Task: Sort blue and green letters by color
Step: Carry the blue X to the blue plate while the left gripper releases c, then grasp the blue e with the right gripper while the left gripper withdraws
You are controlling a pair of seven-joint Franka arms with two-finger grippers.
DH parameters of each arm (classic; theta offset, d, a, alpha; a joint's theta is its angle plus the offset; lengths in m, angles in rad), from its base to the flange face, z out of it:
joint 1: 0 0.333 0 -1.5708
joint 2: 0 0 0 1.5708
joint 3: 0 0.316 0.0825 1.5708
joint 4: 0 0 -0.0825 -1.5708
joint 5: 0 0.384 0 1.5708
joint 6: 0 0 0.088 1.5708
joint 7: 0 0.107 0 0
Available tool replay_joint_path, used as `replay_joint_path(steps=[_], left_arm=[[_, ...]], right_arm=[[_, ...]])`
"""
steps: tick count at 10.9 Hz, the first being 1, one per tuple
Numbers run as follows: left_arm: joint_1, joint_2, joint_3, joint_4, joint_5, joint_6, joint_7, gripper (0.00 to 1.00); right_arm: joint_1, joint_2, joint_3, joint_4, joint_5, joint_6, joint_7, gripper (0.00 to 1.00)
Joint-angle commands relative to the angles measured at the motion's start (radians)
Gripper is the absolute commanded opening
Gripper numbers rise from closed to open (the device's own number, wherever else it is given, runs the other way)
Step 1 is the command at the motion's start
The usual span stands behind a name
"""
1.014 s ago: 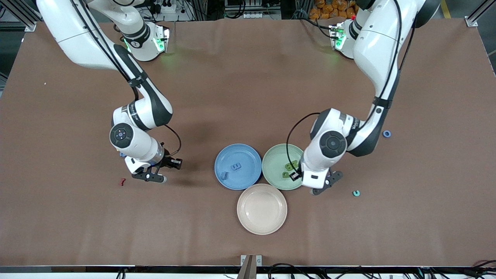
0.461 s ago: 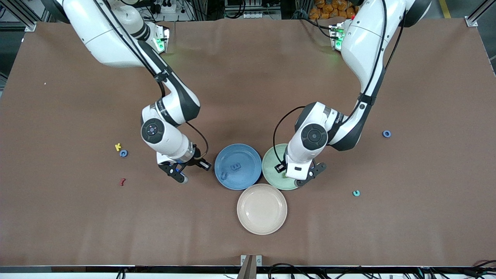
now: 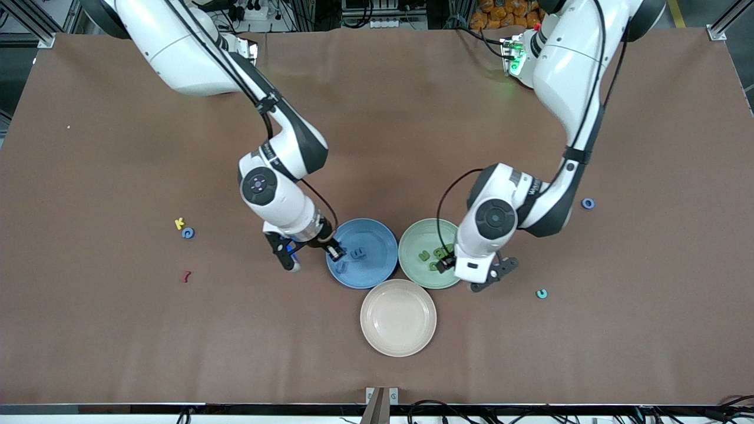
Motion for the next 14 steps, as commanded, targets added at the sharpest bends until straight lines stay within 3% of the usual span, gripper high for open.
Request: replay_joint_path(steps=[1,4,8,11,13,14], left_arm=[[0.123,-0.025,-0.01,-0.01,0.027,-0.031,0.203,1.0],[0.262,-0.026,-0.015,-0.016,0.08,-0.031,0.413,1.0],[0.434,-0.026,-0.041,-0.015,0.192,-0.03,0.631,1.0],[0.482,-0.035,-0.05,-0.007,0.186,-0.024,0.794,1.0],[0.507,-0.098,-0.083,-0.018,0.165,-0.022,0.847,1.0],[0.52,-0.154,-0.09,-0.051,0.096,-0.028,0.898,1.0]], right_arm=[[0.034,0.047,-0.013,0.066,-0.009,0.005,0.092,1.0],[0.013,0.036,-0.016,0.055,-0.039,-0.019,0.0,1.0],[-0.088,0.019,-0.016,0.037,-0.142,-0.235,-0.354,1.0],[-0.124,-0.015,-0.013,-0.061,-0.312,-0.228,-0.471,1.0],[-0.176,-0.059,-0.01,-0.139,-0.314,-0.195,-0.589,1.0],[-0.211,-0.097,-0.01,-0.22,-0.314,-0.123,-0.649,1.0]])
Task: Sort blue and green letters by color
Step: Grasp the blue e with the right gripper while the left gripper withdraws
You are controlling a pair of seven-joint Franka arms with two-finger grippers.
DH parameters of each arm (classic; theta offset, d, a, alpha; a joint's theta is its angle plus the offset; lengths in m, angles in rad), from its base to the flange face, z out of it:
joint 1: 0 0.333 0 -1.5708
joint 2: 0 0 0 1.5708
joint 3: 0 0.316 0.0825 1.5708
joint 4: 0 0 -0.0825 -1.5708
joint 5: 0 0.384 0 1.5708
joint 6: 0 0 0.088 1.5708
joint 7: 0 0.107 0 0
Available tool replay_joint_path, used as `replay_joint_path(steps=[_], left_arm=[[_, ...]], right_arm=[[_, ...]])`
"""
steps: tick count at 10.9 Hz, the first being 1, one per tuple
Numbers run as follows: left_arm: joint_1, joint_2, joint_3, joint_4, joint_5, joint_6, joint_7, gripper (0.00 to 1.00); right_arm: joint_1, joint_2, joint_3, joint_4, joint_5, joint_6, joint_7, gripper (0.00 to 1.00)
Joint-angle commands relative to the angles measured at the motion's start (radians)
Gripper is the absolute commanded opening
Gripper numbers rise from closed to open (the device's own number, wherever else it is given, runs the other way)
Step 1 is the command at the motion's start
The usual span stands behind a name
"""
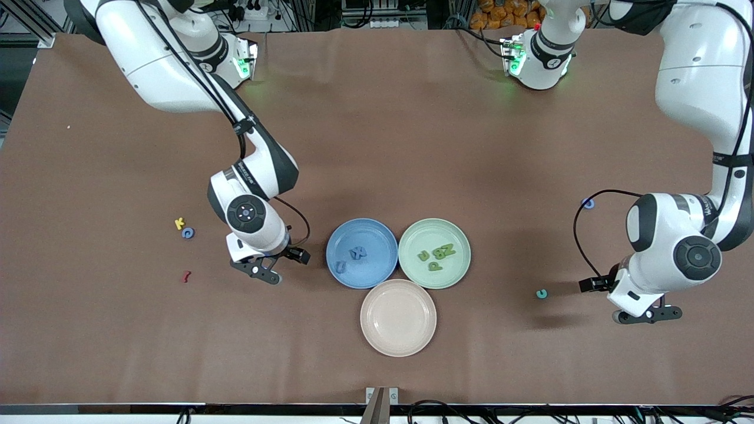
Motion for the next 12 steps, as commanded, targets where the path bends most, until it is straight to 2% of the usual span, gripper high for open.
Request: replay_joint_path(steps=[1,3,6,8,12], left_arm=[[0.041,-0.201,-0.036,-0.129,-0.124,-0.021,0.145,1.0],[0.038,-0.346,-0.029,-0.22,-0.158,-0.078,0.156,1.0],[0.026,-0.513,-0.027,-0.214,-0.185,-0.301,0.145,1.0],[0.024,-0.599,-0.027,-0.206,-0.221,-0.391,0.141,1.0],[0.023,-0.63,-0.006,-0.052,-0.258,-0.657,0.142,1.0]], right_arm=[[-0.118,-0.15,0.018,-0.271,-0.024,0.185,-0.169,1.0],[-0.162,-0.202,0.017,-0.406,-0.024,0.288,-0.275,1.0],[-0.254,-0.265,0.017,-0.505,-0.024,0.299,-0.455,1.0],[-0.329,-0.293,0.017,-0.556,-0.026,0.31,-0.578,1.0],[-0.457,-0.316,0.015,-0.593,-0.026,0.311,-0.792,1.0]])
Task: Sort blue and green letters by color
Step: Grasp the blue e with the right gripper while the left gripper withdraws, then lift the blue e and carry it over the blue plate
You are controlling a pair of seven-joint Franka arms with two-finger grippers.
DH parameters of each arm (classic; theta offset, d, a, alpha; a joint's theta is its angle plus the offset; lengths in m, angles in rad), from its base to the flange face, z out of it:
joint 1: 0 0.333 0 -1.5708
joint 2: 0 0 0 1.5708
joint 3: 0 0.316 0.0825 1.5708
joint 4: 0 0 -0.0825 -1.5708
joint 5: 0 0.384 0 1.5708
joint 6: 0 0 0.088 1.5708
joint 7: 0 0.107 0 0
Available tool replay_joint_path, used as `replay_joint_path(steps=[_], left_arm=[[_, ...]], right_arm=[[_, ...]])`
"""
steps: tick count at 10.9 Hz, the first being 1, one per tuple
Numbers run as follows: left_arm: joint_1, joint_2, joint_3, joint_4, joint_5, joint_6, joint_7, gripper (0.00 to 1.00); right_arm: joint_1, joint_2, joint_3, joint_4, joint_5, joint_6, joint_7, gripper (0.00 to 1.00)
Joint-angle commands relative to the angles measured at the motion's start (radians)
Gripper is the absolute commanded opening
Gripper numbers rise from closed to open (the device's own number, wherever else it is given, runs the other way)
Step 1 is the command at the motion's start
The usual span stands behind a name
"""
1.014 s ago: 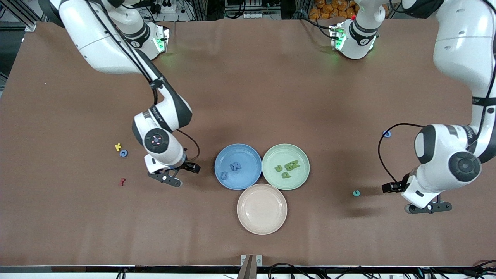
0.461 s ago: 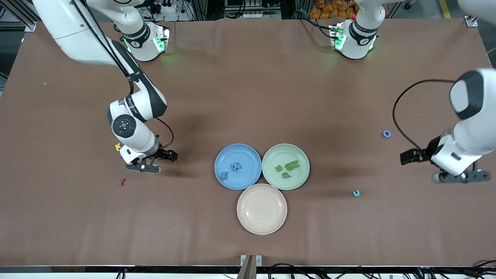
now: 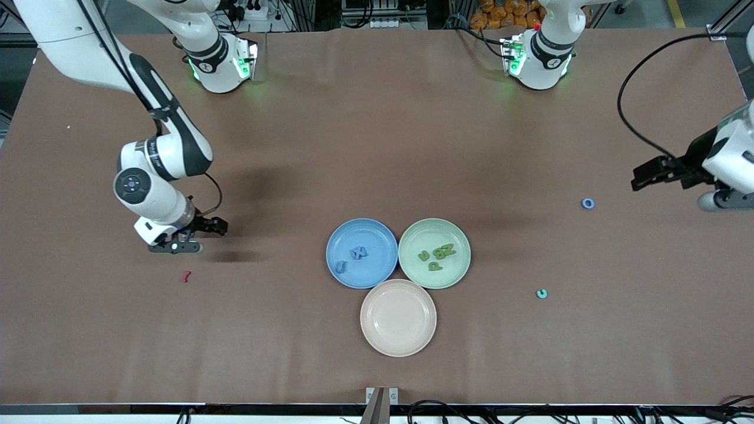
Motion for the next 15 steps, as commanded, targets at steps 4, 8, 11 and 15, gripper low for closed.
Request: replay_joint_path(steps=[4,8,11,15], left_arm=[[-0.007,-0.041,0.009,0.203,-0.017,-0.275,0.022,1.0],[-0.062,-0.032,0.058,0.196,-0.02,-0.258,0.024,1.0],[-0.067,-0.036,0.063,0.181,-0.026,-0.244,0.025,1.0],[-0.141,-0.075,0.124,0.147,-0.027,-0.247,0.025,1.0]], right_arm=[[-0.08,-0.011,0.012,-0.046,-0.023,0.057,-0.098,1.0],[-0.129,0.056,0.01,-0.043,-0.102,0.151,-0.098,1.0],[-0.144,0.072,0.01,-0.04,-0.128,0.166,-0.095,1.0],[-0.143,0.078,0.01,-0.038,-0.128,0.163,-0.084,0.41]])
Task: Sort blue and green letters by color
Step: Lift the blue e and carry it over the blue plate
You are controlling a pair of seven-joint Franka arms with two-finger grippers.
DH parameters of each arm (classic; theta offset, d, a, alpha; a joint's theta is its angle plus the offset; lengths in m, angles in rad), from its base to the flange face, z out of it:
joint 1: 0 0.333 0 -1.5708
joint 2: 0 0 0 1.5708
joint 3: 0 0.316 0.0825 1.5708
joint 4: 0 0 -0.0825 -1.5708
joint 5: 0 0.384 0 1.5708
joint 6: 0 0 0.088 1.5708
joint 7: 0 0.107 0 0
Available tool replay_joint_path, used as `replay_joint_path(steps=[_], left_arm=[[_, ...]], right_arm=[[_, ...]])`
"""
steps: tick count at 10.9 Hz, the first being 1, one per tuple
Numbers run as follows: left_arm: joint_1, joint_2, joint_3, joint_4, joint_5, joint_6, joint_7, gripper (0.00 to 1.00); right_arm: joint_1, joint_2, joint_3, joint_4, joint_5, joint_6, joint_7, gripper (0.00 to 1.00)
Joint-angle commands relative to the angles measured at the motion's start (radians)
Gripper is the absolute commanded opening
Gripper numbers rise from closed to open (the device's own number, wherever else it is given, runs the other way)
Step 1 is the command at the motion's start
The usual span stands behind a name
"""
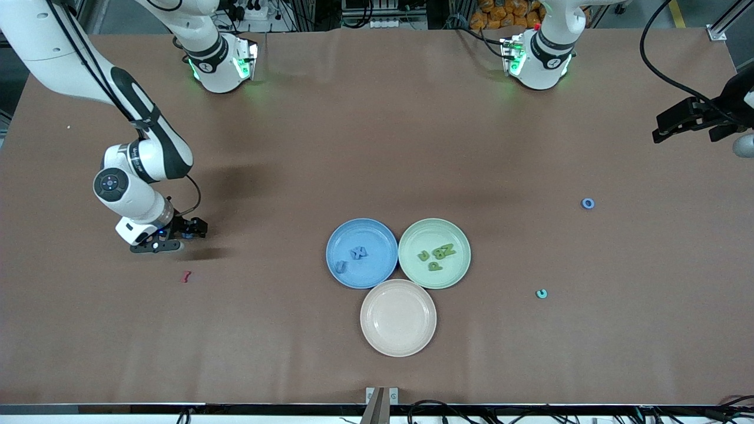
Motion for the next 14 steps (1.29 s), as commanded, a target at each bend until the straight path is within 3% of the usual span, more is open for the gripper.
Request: replay_joint_path(steps=[1,2,14], left_arm=[[-0.027,-0.043,0.032,-0.048,-0.023,0.009,0.023,1.0],[-0.027,-0.043,0.031,-0.059,-0.023,0.009,0.023,1.0],[-0.03,0.0,0.017,-0.065,-0.025,0.113,0.021,1.0]], right_arm=[[-0.012,0.005,0.011,-0.001,-0.023,0.003,0.01,0.26],[-0.013,0.005,0.011,-0.003,-0.023,0.003,0.009,0.17],[0.01,-0.042,0.024,0.025,-0.011,-0.062,0.027,0.09]])
